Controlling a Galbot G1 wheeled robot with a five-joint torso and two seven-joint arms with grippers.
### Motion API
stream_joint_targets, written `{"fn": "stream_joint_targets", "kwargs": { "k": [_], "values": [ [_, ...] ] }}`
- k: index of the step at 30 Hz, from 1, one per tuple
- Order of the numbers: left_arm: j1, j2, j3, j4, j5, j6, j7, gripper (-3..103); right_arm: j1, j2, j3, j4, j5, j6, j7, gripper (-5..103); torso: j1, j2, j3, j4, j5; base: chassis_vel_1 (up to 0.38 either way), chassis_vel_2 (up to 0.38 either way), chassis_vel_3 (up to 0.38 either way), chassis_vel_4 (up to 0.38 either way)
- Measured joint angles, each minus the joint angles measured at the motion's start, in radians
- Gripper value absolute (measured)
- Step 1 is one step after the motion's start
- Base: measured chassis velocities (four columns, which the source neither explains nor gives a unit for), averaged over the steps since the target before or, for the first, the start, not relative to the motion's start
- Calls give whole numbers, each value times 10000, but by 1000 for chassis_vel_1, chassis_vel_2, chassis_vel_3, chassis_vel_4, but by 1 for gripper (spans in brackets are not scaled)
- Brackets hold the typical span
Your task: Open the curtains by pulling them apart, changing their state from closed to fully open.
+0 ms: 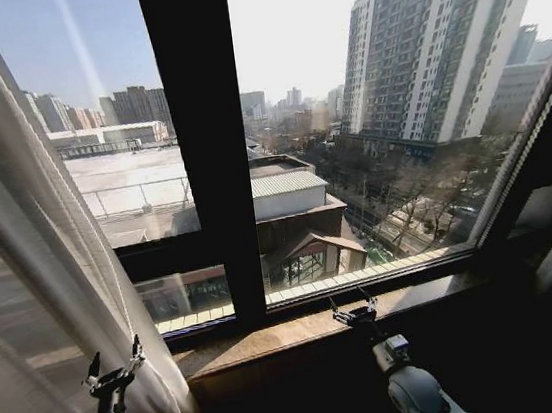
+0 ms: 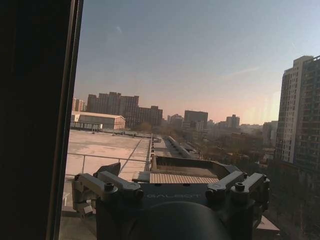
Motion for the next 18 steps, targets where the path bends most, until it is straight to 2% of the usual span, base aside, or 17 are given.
{"fn": "stream_joint_targets", "kwargs": {
  "k": [18],
  "values": [
    [0, 0, 0, 0, 0, 0, 0, 100, 0, 0, 0, 0, 0, 0, 0, 100, -1, 1, -1, 0, 0, 0, 0, 0, 0]
  ]
}}
